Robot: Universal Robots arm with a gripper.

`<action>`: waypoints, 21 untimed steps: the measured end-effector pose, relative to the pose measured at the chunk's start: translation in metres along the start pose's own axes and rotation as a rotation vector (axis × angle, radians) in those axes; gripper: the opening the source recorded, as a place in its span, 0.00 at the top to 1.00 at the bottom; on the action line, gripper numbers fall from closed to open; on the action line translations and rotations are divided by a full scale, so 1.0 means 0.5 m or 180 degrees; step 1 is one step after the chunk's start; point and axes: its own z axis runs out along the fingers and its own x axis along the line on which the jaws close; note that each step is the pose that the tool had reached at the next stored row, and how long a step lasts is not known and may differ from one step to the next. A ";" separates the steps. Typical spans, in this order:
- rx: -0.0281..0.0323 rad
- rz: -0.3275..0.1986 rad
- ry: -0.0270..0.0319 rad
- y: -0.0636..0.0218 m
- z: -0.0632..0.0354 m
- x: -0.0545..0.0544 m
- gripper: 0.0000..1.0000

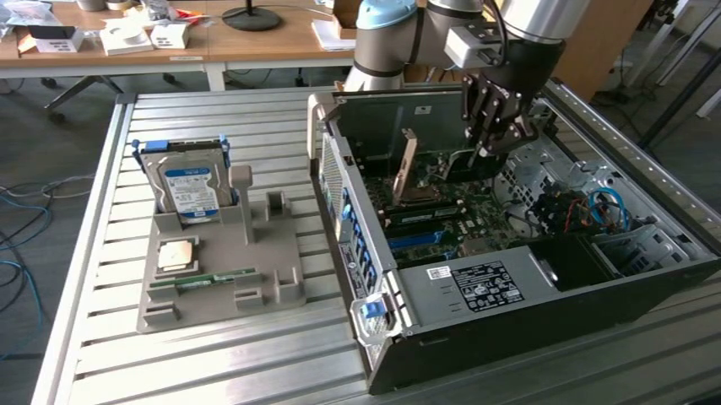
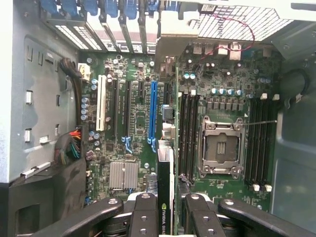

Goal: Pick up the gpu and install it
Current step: 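Insert the gpu into the slot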

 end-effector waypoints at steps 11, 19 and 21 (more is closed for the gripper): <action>0.0000 0.0000 -0.0001 0.000 0.017 0.000 0.74; 0.0000 0.0000 -0.0007 -0.001 0.044 0.001 0.74; 0.0000 0.0000 -0.0006 -0.001 0.045 0.001 0.74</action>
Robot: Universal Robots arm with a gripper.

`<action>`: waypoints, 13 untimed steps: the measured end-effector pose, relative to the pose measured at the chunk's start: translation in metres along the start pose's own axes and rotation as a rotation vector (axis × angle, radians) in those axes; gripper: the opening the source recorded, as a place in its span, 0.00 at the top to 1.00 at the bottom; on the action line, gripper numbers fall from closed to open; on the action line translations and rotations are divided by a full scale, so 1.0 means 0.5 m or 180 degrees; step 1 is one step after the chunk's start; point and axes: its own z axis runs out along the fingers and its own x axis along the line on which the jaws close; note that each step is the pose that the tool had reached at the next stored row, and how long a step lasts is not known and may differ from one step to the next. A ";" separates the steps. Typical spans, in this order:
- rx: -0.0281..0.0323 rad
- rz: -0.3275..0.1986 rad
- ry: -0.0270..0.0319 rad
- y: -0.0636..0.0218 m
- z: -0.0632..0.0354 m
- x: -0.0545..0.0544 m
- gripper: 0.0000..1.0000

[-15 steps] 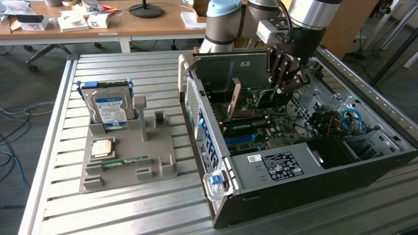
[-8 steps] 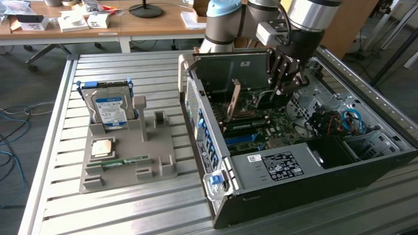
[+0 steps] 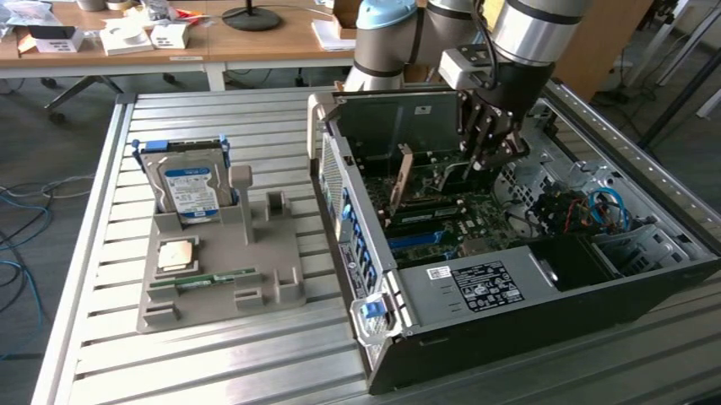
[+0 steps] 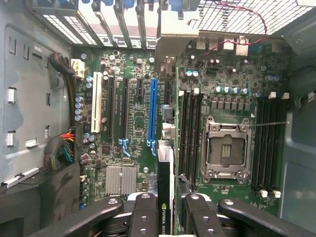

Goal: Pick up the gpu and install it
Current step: 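Insert the gpu into the slot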

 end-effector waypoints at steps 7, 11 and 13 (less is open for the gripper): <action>0.0000 -0.0001 -0.0001 0.000 0.010 0.000 0.74; 0.0000 0.0000 0.0000 0.000 0.014 0.000 0.74; 0.0000 0.0000 0.0000 0.000 0.014 0.000 0.74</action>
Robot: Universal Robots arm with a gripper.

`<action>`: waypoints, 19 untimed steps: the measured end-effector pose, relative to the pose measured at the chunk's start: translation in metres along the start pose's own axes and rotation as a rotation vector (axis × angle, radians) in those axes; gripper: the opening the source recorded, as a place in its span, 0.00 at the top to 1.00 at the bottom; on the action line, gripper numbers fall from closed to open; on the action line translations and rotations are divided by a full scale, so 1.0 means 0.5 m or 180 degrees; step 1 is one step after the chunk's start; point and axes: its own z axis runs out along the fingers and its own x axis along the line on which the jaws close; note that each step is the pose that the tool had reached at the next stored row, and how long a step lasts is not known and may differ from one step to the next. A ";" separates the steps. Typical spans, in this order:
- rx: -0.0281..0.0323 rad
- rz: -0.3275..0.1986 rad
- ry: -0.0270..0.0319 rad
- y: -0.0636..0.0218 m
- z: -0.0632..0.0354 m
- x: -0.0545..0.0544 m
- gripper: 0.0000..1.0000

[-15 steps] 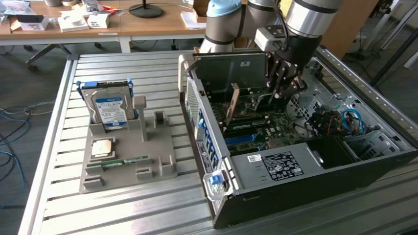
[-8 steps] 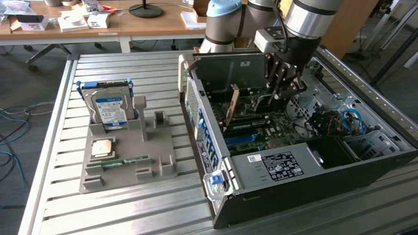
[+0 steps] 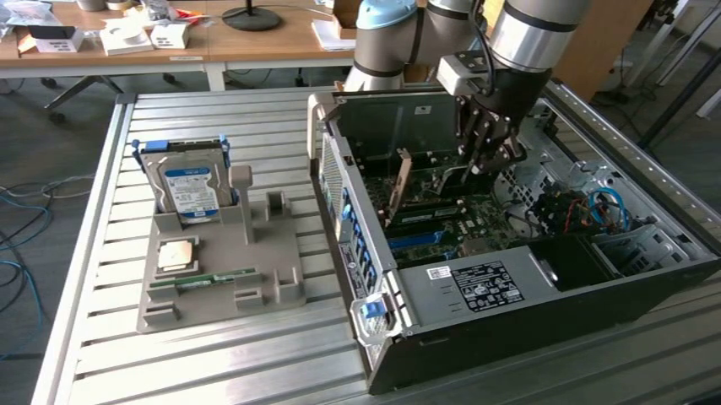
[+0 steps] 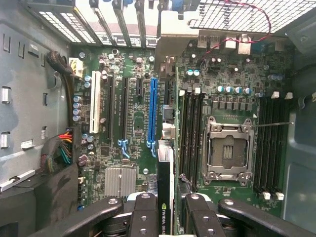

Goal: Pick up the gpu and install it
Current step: 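Insert the gpu into the slot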

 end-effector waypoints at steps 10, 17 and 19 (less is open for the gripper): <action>0.0000 0.0000 0.0000 0.000 0.012 0.000 0.74; 0.0000 0.0000 -0.0002 0.000 0.023 0.005 0.74; 0.0000 0.0000 -0.0001 0.000 0.023 0.005 0.74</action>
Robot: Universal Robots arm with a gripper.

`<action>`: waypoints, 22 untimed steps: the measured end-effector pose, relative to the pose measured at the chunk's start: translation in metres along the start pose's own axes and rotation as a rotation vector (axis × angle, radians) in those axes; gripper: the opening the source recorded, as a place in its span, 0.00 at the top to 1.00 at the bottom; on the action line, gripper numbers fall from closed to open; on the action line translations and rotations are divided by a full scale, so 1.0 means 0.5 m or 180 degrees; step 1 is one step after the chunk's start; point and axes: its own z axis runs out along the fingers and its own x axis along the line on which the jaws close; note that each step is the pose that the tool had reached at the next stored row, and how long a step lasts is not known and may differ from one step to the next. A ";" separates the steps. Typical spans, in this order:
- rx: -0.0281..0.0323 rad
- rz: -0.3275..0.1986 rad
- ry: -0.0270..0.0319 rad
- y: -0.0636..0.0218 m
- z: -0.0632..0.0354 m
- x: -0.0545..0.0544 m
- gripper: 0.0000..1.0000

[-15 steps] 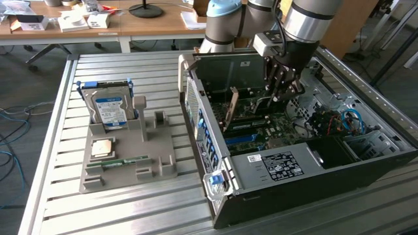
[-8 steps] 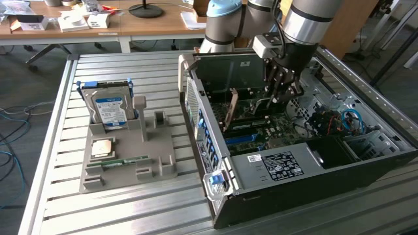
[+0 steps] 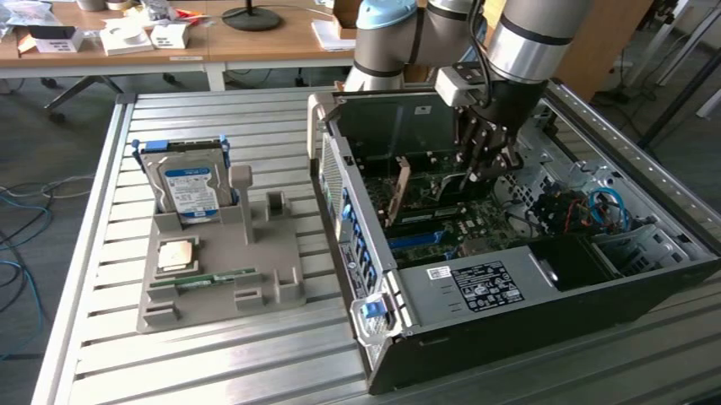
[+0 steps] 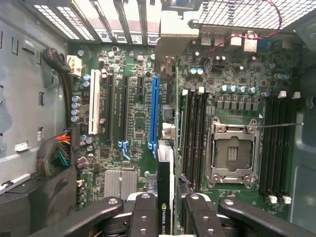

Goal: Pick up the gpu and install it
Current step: 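Insert the gpu into the slot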

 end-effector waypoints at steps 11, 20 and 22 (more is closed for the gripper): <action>0.0000 0.0000 0.0000 0.000 0.000 0.011 0.74; 0.0000 0.0000 0.0000 0.001 0.009 0.012 0.74; 0.0000 0.0000 0.0000 0.001 0.010 0.012 0.74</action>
